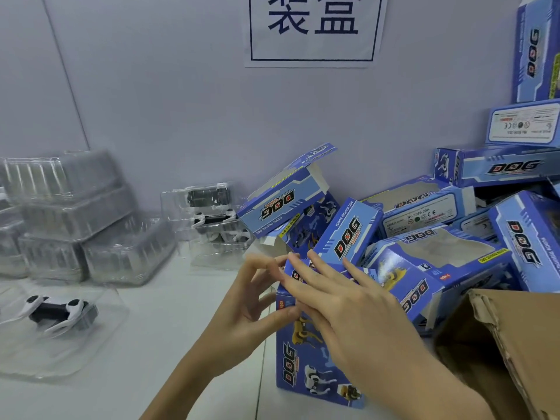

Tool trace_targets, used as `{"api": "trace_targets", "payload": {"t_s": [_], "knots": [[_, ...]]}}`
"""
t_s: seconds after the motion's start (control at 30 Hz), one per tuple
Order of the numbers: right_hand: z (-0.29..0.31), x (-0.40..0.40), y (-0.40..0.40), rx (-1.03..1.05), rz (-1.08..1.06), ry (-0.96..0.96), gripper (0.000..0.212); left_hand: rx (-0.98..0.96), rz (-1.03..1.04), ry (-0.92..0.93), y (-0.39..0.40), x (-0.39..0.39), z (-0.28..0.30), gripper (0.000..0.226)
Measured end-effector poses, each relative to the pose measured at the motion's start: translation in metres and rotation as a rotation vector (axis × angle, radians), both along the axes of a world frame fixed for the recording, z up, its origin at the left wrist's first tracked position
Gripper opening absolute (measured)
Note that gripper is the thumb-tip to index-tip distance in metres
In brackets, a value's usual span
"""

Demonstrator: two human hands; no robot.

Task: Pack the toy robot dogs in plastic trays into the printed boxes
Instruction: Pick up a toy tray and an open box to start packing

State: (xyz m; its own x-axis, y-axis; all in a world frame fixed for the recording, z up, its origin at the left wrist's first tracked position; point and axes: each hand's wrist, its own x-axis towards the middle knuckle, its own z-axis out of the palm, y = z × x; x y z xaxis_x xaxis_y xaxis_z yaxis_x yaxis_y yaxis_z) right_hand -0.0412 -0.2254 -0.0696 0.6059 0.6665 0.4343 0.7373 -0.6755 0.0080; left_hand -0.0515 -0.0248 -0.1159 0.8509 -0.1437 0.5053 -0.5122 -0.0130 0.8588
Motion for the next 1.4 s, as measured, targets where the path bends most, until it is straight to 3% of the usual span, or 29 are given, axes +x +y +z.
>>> {"api": "trace_targets", "payload": {"t_s": [0.1, 0.2, 0.33, 0.43, 0.73, 0.9, 0.97, 1.07, 1.13, 1.2, 1.27, 1.33, 1.4], "knots": [[-0.008, -0.002, 0.002, -0.030, -0.063, -0.123, 0.080, -0.010, -0.014, 0.007, -0.001, 0.001, 0.000, 0.032], [-0.012, 0.001, -0.001, 0.042, -0.015, -0.247, 0.066, -0.023, -0.018, -0.005, -0.003, 0.001, -0.002, 0.022], [-0.022, 0.008, -0.028, 0.512, 0.145, -0.082, 0.043, -0.124, -0.040, 0.060, 0.000, -0.001, 0.002, 0.029], [-0.034, 0.008, -0.045, 0.681, 0.188, -0.054, 0.037, -0.144, -0.050, 0.110, -0.001, -0.003, 0.002, 0.032], [-0.053, 0.014, -0.036, 0.816, 0.210, -0.093, 0.022, -0.147, 0.025, 0.089, -0.010, -0.008, 0.007, 0.044], [-0.054, 0.008, -0.031, 0.824, 0.199, -0.035, 0.017, -0.085, 0.039, 0.060, -0.012, -0.009, 0.009, 0.037], [-0.055, 0.006, -0.032, 0.859, 0.182, 0.106, 0.028, -0.072, 0.005, 0.067, -0.011, -0.008, 0.008, 0.036], [-0.060, 0.005, -0.038, 1.024, 0.153, 0.429, 0.090, -0.084, -0.013, 0.074, -0.005, -0.006, 0.007, 0.037], [-0.065, 0.009, -0.045, 1.039, 0.141, 0.653, 0.117, -0.121, -0.017, 0.070, 0.001, -0.005, 0.009, 0.031], [-0.068, 0.010, -0.049, 0.897, 0.131, 0.754, 0.118, -0.188, -0.033, 0.061, 0.008, -0.004, 0.011, 0.025], [-0.068, 0.008, -0.048, 0.801, 0.110, 0.760, 0.099, -0.268, -0.051, 0.044, 0.017, -0.004, 0.014, 0.025], [-0.065, 0.005, -0.044, 0.835, 0.092, 0.711, 0.082, -0.318, -0.067, 0.040, 0.021, -0.005, 0.017, 0.028], [-0.065, 0.001, -0.041, 0.947, 0.045, 0.680, 0.081, -0.277, 0.052, -0.001, 0.014, -0.005, 0.018, 0.038]]}}
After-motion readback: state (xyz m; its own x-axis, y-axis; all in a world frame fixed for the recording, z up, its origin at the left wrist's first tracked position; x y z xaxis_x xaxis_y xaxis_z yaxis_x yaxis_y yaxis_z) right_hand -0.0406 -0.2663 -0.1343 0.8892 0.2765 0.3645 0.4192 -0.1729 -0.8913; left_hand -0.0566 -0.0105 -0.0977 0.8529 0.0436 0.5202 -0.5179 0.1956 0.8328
